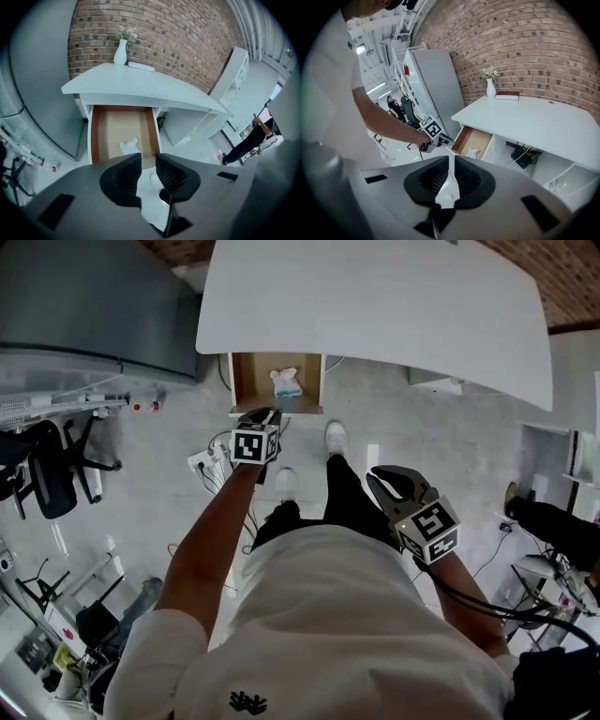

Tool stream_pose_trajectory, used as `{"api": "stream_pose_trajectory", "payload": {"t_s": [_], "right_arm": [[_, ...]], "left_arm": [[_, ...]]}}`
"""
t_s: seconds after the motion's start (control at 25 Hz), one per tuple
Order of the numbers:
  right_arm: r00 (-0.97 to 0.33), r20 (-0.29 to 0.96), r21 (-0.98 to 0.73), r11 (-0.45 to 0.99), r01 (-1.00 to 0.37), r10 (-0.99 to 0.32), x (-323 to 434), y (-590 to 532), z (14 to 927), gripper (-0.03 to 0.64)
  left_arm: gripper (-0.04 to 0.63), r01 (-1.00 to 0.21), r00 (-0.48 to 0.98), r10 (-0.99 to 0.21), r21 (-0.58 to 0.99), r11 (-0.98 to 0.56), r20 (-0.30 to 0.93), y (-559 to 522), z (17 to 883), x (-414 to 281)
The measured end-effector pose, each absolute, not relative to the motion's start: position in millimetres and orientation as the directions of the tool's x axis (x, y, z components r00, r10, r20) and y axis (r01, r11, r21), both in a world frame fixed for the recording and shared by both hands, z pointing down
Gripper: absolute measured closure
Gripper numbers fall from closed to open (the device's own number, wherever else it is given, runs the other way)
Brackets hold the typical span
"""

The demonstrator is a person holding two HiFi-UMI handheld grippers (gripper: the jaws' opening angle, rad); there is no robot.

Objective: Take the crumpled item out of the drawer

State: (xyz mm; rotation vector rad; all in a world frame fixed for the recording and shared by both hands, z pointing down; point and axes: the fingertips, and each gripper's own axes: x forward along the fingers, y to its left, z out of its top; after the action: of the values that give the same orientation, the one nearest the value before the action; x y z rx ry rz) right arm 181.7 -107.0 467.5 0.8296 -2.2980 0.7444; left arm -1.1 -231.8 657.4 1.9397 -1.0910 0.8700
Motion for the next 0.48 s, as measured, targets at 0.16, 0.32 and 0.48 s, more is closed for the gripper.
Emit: {"api": "stream_pose_trajectory", "payload": {"t_s": [0.16, 0.32, 0.48], "right_arm": [[-0.664, 0.666, -0.33, 0.664, -0.671, -0.34, 202, -159, 492, 0.556], [-0.673, 0.687, -0.362, 0.674, -0.644, -0.273, 219, -183, 522, 0.557], [-0.671, 0.711, -0.395, 0.668, -0.63, -0.213, 226, -205, 550, 0.557]], "left_arm": [[0.505, -0.906, 0.385, -0.371, 0.27, -0.326, 0.845, -277, 699, 12], [0.505, -0.922, 0.374, -0.354, 0.302, -0.245, 0.857, -306, 742, 24], [0.505, -0.941, 0.326, -0.321, 0.274, -0.197, 0.889, -329, 791, 20]]}}
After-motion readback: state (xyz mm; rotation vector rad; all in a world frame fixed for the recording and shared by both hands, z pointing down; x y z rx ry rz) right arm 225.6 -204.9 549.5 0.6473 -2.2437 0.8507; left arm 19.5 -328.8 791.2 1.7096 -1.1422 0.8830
